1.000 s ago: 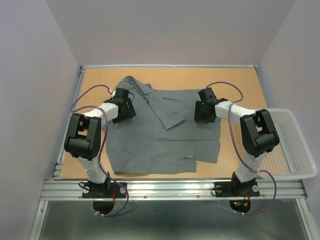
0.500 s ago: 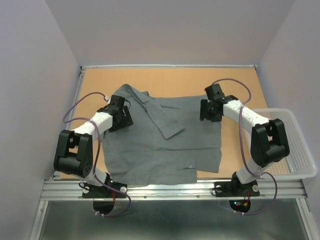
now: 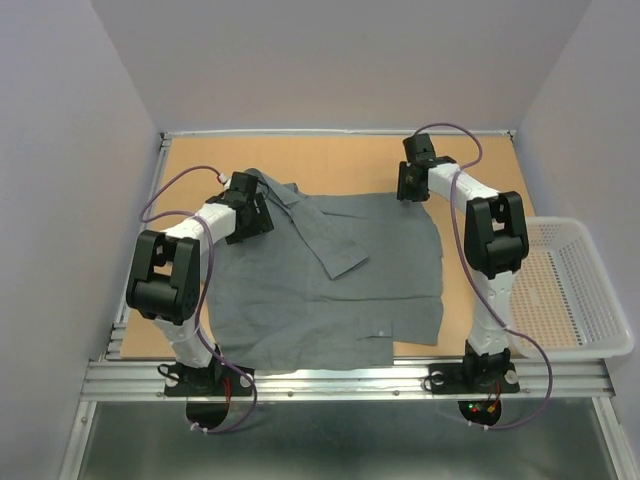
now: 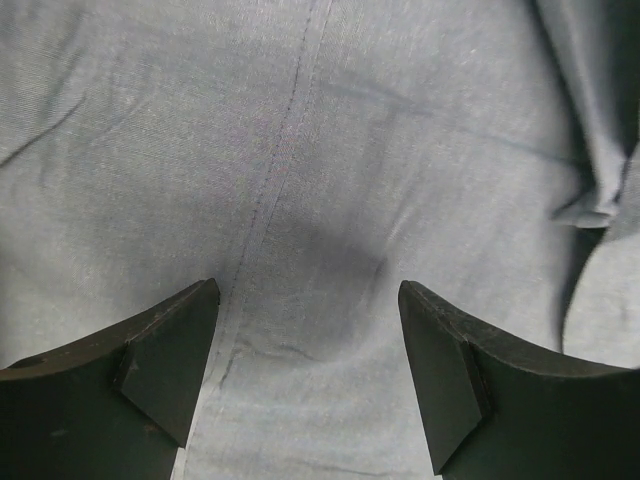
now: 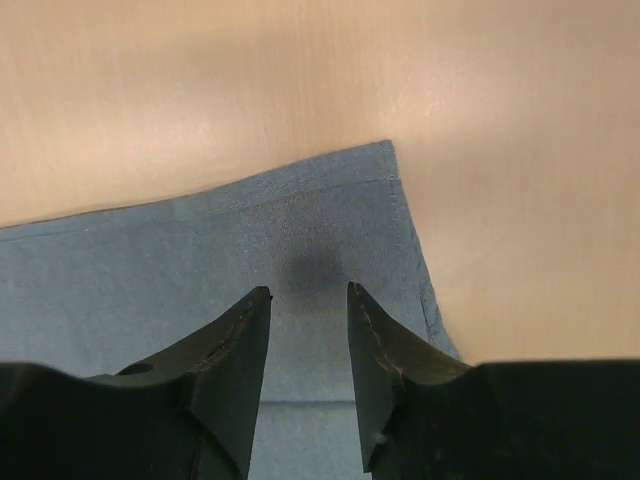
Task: Fold and stack the long sleeve shirts
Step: Flatten the shirt out
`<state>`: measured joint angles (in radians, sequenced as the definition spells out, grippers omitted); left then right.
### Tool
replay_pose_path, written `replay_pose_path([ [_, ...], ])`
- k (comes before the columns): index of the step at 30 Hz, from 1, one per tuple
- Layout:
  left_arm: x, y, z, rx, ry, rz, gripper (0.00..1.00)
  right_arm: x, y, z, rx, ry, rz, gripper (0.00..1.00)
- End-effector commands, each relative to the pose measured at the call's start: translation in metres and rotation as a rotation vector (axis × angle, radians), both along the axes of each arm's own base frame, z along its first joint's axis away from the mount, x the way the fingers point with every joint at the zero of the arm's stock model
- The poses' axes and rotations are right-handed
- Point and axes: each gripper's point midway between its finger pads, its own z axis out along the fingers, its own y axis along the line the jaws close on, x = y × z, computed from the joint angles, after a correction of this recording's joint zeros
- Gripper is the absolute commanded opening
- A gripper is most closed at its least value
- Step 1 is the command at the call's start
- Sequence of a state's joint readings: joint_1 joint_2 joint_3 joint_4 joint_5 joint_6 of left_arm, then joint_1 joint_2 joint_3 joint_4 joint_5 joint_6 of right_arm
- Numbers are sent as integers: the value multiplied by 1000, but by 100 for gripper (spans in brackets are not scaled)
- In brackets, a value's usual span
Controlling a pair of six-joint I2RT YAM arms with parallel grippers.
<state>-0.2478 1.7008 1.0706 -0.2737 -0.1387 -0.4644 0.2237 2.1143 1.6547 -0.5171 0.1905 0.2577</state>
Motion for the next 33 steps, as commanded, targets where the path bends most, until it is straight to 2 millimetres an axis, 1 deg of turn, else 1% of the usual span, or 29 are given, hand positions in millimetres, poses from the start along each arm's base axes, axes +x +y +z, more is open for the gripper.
replay_pose_path([
  [1,5,-1,1,3,-17,6,85,21,9,19,13,-97,40,38],
  [5,-2,1,-18,11,31,14,85,19,4,-6,-12,-66,21,33],
  [6,-3,1,-21,10,40,12,85,17,1,-16,-23,-49,13,33],
  [9,-12,5,-36,24,92,19,85,20,-8,-27,-56,-40,-14,32],
  [10,-14,8,-39,26,104,24,85,21,-11,-34,-63,-31,-26,33],
  [11,-17,10,-44,26,119,31,85,22,-18,-38,-63,-22,-43,33],
  [12,-18,11,-46,25,124,36,85,26,-20,-36,-58,-31,-51,33],
  [13,-19,14,-48,24,131,42,85,28,-25,-40,-62,-27,-68,33],
  [14,-19,14,-49,18,135,45,85,30,-31,-41,-57,-29,-89,33],
  [16,-17,15,-47,14,135,47,85,42,-35,-32,-53,-58,-103,33],
  [18,-9,13,-37,3,115,46,85,51,-39,-25,-63,-78,-104,34],
  [19,-4,12,-29,-1,97,46,85,59,-39,-9,-62,-111,-106,36],
  [20,4,10,-19,-7,71,45,85,62,-37,1,-54,-128,-101,37],
  [21,9,8,-12,-12,53,40,85,64,-34,11,-37,-142,-89,39],
  [22,11,7,-5,-16,41,36,85,65,-29,22,-13,-156,-72,42],
  [23,18,5,9,-28,1,34,85,61,-17,45,34,-184,-37,44],
  [25,21,5,23,-31,-30,29,85,49,-4,61,67,-196,4,48],
  [26,22,5,28,-31,-44,26,85,41,9,67,104,-194,49,49],
  [27,22,5,39,-36,-69,24,85,20,27,74,114,-187,109,50],
  [28,21,5,43,-35,-78,17,85,9,38,77,123,-180,147,50],
  [29,20,5,51,-41,-99,12,85,-5,52,76,134,-167,194,51],
  [30,15,6,49,-39,-91,12,84,-30,74,76,136,-150,261,52],
  [31,12,7,50,-39,-92,12,85,-44,85,71,144,-130,292,52],
  [32,6,7,50,-42,-93,9,84,-59,102,70,162,-116,316,52],
  [33,3,7,50,-43,-91,8,84,-71,112,67,201,-94,333,52],
])
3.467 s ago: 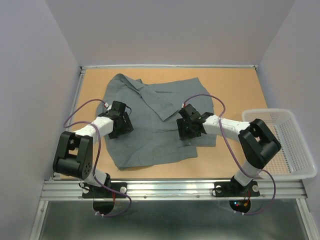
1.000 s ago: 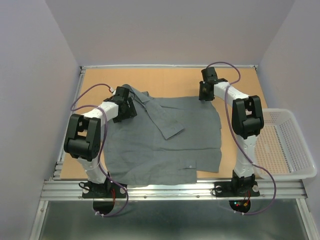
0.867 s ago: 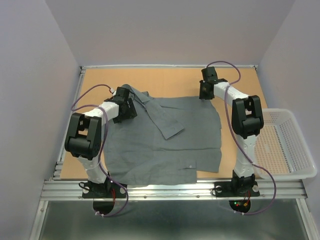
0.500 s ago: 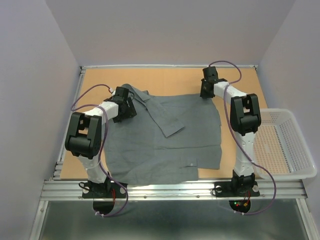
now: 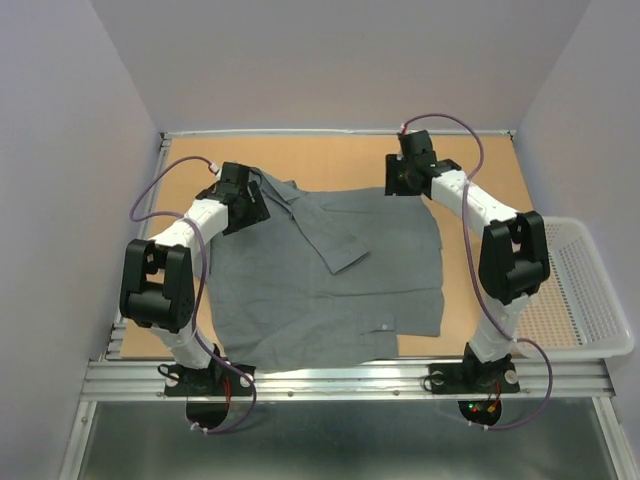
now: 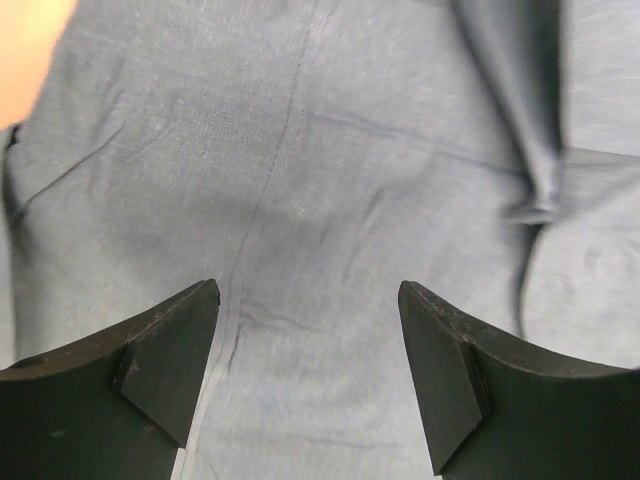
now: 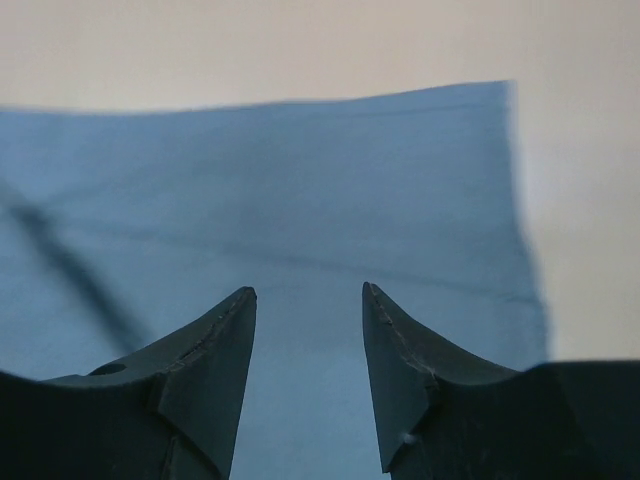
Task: Fold and stack the long sleeve shirts
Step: Flatten the shirt out
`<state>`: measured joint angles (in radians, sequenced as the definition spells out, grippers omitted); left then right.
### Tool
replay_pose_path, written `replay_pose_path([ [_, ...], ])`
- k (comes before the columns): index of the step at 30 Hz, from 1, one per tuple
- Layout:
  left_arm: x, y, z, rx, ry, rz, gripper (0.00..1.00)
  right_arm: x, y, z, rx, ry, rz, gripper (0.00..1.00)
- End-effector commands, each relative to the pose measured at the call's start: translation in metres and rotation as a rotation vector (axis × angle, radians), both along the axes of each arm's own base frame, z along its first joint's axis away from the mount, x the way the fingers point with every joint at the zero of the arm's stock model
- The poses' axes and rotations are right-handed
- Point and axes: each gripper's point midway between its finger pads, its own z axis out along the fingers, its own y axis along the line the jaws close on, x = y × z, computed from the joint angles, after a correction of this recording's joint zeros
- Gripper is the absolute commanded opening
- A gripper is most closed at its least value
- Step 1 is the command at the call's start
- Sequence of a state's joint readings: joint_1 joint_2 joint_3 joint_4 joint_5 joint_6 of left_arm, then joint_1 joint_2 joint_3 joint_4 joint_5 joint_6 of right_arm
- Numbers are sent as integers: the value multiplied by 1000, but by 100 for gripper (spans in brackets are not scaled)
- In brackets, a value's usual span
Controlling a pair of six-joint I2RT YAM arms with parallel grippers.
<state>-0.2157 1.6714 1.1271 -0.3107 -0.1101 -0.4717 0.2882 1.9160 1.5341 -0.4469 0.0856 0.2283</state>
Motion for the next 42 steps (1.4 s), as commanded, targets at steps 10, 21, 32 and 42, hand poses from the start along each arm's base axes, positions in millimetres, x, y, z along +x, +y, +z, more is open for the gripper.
replay_pose_path([
  [10,-40,-2,-3,-49,5,-17,84,-131,93,-49,226,267,129,52],
  [21,-43,-5,-16,-64,28,-10,84,-151,115,-74,301,353,170,52],
  [32,-49,-4,-27,-58,52,-9,84,-117,133,-35,321,236,234,1],
  [42,-50,-3,-6,-52,1,-41,84,97,74,158,236,-430,-139,2],
])
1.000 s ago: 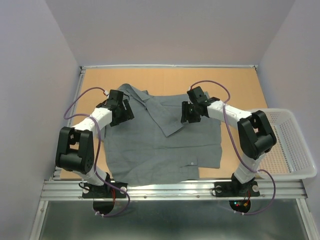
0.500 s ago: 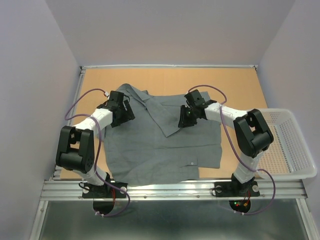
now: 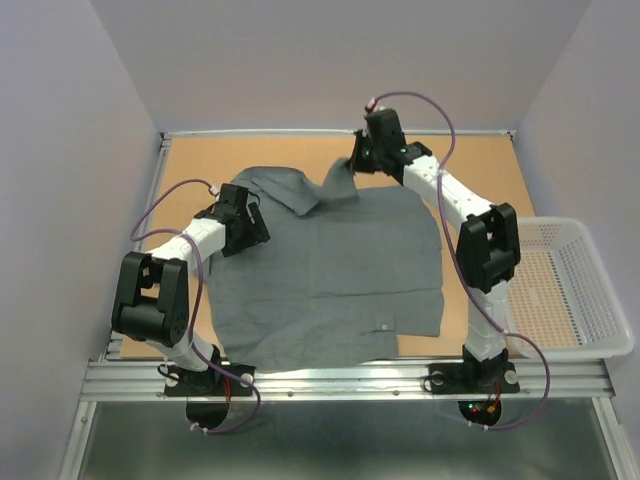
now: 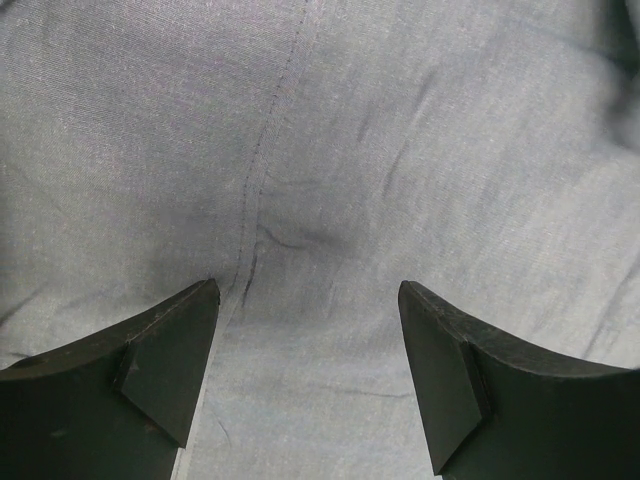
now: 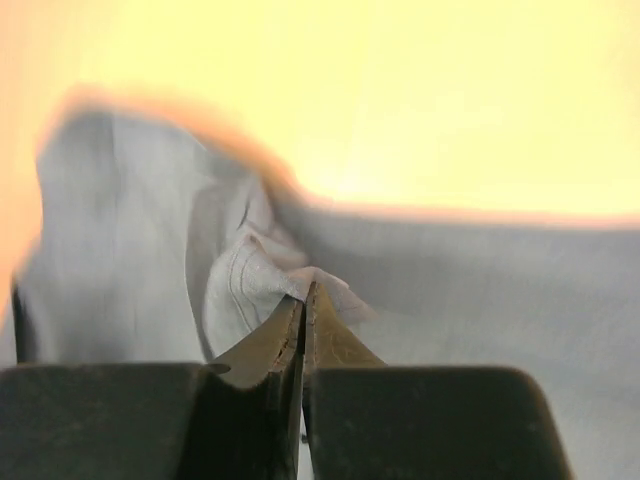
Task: Fold and stack the long sleeve shirts
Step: Flatten the shirt out
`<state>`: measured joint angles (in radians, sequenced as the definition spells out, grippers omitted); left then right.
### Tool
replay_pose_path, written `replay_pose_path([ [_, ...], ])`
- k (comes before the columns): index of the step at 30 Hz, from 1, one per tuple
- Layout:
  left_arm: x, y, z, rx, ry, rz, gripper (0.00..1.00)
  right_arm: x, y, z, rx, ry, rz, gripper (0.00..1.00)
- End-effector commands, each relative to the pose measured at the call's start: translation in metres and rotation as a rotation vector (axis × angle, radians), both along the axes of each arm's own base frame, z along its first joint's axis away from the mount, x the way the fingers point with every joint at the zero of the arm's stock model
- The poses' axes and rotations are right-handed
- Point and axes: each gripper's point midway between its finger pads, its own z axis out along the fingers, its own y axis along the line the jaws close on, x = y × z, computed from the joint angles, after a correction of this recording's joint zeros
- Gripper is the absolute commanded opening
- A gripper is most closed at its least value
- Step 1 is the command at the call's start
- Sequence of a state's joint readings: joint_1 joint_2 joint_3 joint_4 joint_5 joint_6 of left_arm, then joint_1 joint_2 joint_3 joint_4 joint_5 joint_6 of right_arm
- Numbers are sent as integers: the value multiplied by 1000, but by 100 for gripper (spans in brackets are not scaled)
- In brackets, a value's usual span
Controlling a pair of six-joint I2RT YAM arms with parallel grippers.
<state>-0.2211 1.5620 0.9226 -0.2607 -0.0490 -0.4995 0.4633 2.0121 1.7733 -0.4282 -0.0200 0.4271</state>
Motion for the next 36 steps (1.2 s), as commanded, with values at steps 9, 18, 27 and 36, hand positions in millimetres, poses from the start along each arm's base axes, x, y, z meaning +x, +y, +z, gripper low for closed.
replay_pose_path([
  [9,-7,0,20,-8,-58,-13,84,118,-39,116,-26,-421,-177,87],
  [18,-3,-1,13,-10,-35,-3,84,-4,-73,10,-109,-105,-106,86],
  [27,8,-10,-7,-27,28,-12,83,-135,-115,-85,-143,220,-150,82],
  [36,49,-23,-29,-43,76,-30,81,-113,-131,-138,-264,298,-227,80],
])
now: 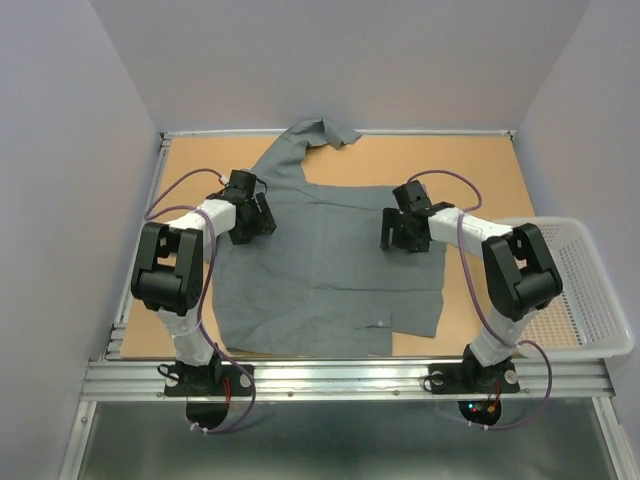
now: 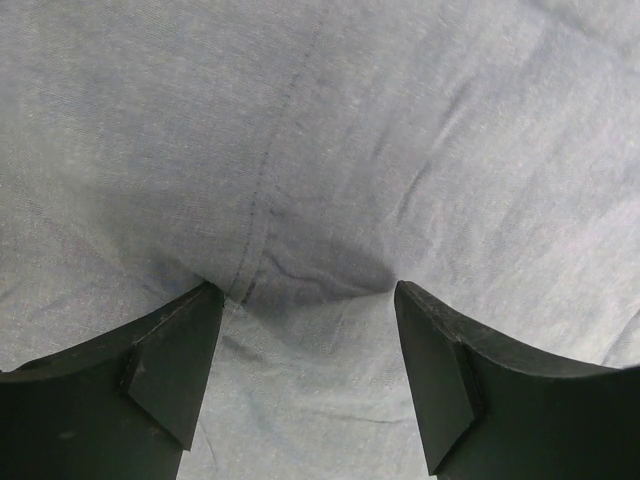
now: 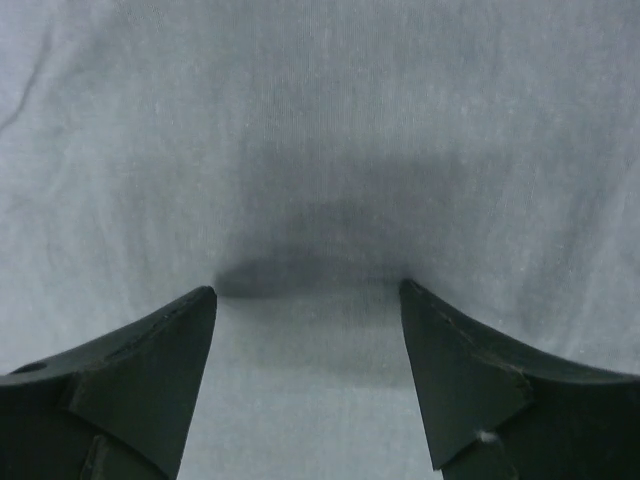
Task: Fold and stack the long sleeve shirts
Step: Flatten the shirt out
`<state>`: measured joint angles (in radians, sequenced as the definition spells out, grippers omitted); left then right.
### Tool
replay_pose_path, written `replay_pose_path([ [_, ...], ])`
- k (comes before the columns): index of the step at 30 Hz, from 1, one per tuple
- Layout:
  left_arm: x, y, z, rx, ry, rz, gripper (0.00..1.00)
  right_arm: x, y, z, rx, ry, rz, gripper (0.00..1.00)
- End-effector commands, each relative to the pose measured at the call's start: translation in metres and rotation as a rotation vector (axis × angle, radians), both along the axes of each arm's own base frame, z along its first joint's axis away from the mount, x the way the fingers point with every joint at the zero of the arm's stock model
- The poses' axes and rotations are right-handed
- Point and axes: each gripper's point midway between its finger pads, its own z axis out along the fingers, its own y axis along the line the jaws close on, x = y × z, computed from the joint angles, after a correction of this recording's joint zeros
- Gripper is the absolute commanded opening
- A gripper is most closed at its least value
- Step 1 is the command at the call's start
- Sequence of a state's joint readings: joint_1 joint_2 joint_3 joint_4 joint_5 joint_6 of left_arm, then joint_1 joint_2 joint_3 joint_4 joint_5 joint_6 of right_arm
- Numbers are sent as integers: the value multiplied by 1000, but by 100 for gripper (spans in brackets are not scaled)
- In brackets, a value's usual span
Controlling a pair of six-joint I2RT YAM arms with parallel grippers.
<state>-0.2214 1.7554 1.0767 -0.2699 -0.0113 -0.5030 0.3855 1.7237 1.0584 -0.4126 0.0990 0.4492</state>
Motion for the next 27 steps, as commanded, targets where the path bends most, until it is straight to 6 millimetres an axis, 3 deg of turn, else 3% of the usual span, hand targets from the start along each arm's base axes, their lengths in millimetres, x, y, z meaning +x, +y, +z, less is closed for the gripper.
replay_pose_path([
  [1,30,-9,-5,-23,3,-6,81,38,-4,-8,-52,-38,-49,80],
  [3,41,-8,-15,-17,24,-2,81,55,-10,-14,-69,-44,-68,80],
  [4,56,-10,-5,-22,-6,0,81,74,-9,-4,-72,-82,-73,80],
  [5,64,-9,-5,-23,-14,6,81,81,-13,-17,-92,-64,-79,80],
  [7,86,-11,1,-39,-44,9,81,104,-26,-14,-117,-94,-111,80],
  [8,94,-13,4,-47,-58,8,81,124,-25,-3,-113,-134,-121,80],
  [10,118,-16,19,-72,-112,2,81,144,-29,2,-142,-167,-112,81],
  [11,123,-18,26,-85,-131,-4,82,160,-24,19,-133,-212,-97,81],
  [14,140,-21,69,-112,-237,-10,82,168,-13,50,-101,-264,-36,81],
  [15,141,-21,99,-126,-301,-11,82,163,-8,71,-92,-301,-16,81],
  [16,139,-21,110,-132,-336,-10,82,157,-5,76,-99,-306,14,81],
  [17,136,-19,139,-142,-395,0,82,149,-2,84,-99,-314,29,81],
  [19,125,-15,147,-122,-411,18,82,118,12,92,-74,-304,96,81],
  [20,116,-16,164,-116,-440,15,82,102,23,90,-67,-287,134,81],
  [21,105,-15,157,-106,-418,13,82,79,24,73,-76,-232,159,81],
  [22,95,-21,155,-104,-402,-5,82,66,27,85,-71,-246,174,81],
  [24,79,-18,159,-68,-414,-1,82,31,43,76,-83,-205,236,79],
  [25,65,-24,143,-61,-375,-21,82,9,45,69,-84,-173,259,78],
  [26,59,-22,139,-59,-366,-21,82,-2,53,68,-70,-167,286,77],
  [27,45,-29,127,-61,-336,-44,82,-21,70,64,-44,-142,334,76],
])
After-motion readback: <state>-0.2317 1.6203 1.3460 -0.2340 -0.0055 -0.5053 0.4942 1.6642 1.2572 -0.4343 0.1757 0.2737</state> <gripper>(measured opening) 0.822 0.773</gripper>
